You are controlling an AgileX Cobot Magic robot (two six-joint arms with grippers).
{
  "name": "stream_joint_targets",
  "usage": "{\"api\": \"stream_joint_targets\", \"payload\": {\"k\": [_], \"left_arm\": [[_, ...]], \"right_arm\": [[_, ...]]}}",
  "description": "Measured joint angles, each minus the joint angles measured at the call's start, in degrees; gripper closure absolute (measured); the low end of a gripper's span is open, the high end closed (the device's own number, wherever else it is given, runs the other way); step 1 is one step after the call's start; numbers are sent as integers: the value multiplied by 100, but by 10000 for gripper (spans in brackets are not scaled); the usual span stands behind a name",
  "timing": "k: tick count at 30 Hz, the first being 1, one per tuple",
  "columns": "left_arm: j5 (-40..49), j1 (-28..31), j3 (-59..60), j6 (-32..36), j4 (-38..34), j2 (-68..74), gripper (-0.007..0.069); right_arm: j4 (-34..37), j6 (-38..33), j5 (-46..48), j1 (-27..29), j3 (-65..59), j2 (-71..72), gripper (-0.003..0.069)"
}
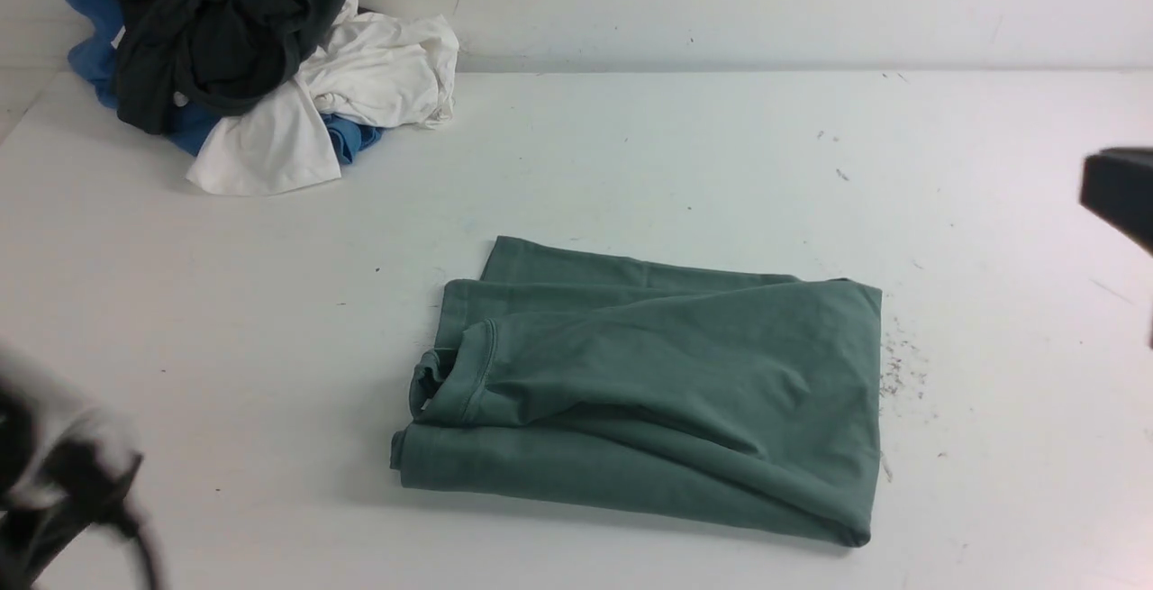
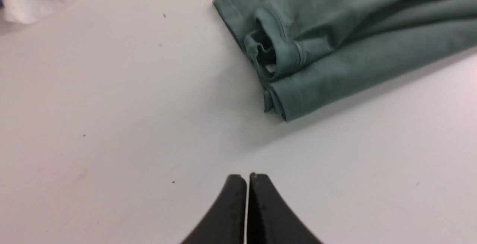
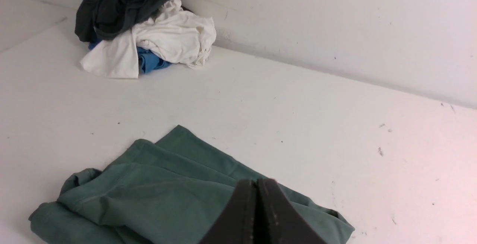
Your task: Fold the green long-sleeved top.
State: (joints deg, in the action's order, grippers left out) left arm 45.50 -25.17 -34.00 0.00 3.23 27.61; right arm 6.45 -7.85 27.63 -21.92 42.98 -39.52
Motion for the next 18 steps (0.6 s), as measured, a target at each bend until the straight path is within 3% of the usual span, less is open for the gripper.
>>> {"api": "stream_joint_targets", "payload": {"k": [5, 9, 18], "left_arm": [[-47, 0, 729, -1063, 521, -2124, 631], [249, 0, 814, -1663, 1063, -2818, 631], [335, 0, 831, -1797, 1255, -2858, 631]], "right_arm": [[0, -5, -241, 0, -584, 1067, 673], [0, -7, -348, 0, -745, 1461, 673], [0, -7, -467, 0, -759, 1522, 673]]}}
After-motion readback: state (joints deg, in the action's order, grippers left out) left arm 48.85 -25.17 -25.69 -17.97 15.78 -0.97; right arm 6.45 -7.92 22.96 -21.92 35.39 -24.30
